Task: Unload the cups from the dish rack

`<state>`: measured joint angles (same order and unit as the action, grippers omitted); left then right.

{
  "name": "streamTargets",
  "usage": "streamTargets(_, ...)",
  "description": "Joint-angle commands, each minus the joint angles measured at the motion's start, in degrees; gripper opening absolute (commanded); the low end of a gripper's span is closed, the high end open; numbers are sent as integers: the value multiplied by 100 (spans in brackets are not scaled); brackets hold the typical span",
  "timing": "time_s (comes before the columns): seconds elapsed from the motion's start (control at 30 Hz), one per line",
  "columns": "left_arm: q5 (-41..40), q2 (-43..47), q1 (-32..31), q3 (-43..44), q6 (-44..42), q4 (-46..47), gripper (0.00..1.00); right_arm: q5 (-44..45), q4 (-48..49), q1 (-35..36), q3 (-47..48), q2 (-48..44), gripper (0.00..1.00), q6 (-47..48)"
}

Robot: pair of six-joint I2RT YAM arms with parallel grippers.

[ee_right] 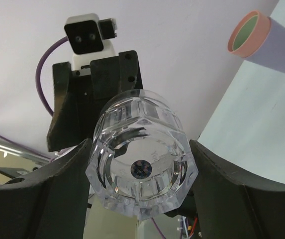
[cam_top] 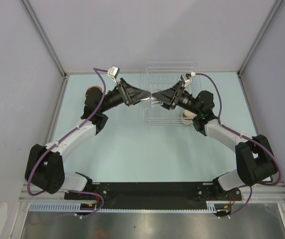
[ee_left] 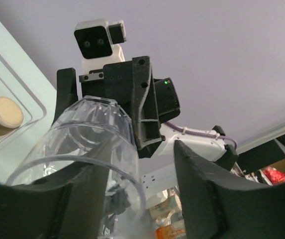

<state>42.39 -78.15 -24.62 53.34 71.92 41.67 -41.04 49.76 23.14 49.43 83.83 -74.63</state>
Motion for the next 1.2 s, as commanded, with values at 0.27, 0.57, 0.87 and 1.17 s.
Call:
streamTargets(0.27,6,37,-69,203,-240,-36,1,-36,131,297,260,-130,0,326)
streamTargets(0.57,-152,151,-69,308,-468,-493,0,201,-923,34,366,-507,76,757)
streamTargets(0.87,-222,186,-60,282,-486,-563,0,148,-906,-283,199,-701,58,722)
streamTargets(1.17,-205,204,-60,308,-495,-625,0,184,-249,-669,-293,-772,90,-6)
